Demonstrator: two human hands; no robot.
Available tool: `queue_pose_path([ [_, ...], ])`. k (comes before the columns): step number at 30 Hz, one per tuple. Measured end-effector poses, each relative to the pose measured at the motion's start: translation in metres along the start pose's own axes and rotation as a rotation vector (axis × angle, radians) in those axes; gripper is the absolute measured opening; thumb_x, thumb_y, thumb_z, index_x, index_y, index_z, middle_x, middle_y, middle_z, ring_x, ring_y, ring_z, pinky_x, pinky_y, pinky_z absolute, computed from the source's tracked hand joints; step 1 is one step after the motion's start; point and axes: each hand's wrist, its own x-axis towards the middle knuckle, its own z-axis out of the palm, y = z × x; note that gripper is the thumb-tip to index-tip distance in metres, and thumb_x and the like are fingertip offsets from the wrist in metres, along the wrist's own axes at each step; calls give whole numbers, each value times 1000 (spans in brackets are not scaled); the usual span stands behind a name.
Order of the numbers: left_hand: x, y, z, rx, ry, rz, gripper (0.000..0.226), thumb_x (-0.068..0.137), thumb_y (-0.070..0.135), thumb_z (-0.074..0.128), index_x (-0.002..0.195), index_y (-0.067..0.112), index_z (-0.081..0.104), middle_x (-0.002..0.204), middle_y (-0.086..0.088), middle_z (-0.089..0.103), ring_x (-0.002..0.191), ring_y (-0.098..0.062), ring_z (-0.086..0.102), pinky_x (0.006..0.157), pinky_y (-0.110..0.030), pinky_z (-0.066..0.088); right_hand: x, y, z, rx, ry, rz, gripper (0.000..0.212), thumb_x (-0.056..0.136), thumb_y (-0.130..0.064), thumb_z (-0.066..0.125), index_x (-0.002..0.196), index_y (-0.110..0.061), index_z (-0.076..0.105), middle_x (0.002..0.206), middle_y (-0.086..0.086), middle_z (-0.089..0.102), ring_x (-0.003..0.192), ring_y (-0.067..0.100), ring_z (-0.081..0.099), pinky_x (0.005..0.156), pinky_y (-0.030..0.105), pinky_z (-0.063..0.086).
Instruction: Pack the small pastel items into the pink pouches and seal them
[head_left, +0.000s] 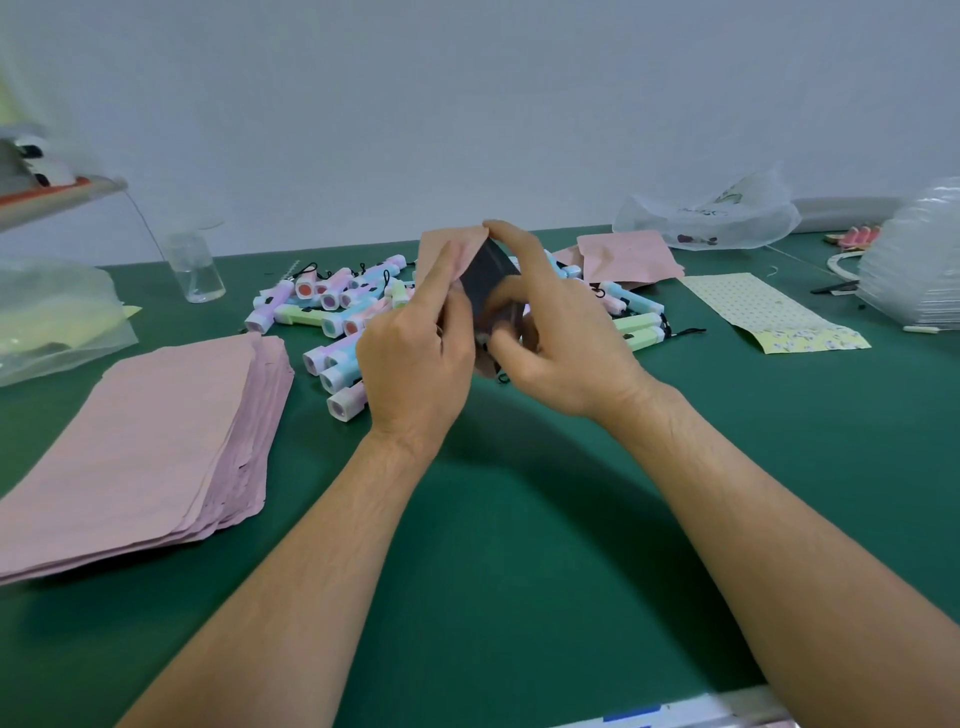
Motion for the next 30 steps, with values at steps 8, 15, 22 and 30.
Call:
queue_pose_path([
  [8, 1, -1, 0, 26, 16, 29, 41, 108, 24, 44, 142, 18, 67, 56, -9, 50, 50, -36, 44, 52, -53, 47, -6, -1, -2, 27, 94, -199, 86, 77, -17, 44, 159, -10, 19, 85, -13, 73, 54, -8, 50, 56, 22, 39],
  [15, 1, -2, -1, 9, 9, 9, 41, 108, 23, 44, 140, 20, 69, 55, -7, 50, 50, -37, 46, 53, -54, 47, -5, -1, -7, -131, -23, -245, 82, 73, -8, 48, 153, -19, 32, 80, -13, 74, 50, -11, 44, 53, 21, 38],
  [22, 1, -2, 1, 1, 16, 29, 39, 107, 18, 47, 139, 17, 69, 54, -9, 48, 48, -31, 40, 49, -52, 45, -3, -6, -6, -132, -148, -189, 81, 78, -24, 38, 158, -18, 29, 81, -10, 74, 60, 22, 61, 59, 40, 52],
  [30, -1, 1, 3, 15, 23, 62, 30, 106, 14, 49, 118, 6, 75, 52, 7, 35, 48, -26, 31, 48, -41, 42, -4, -9, -5, -41, -97, -217, 70, 90, -16, 35, 159, -17, 26, 68, 1, 64, 59, 30, 58, 59, 43, 49],
])
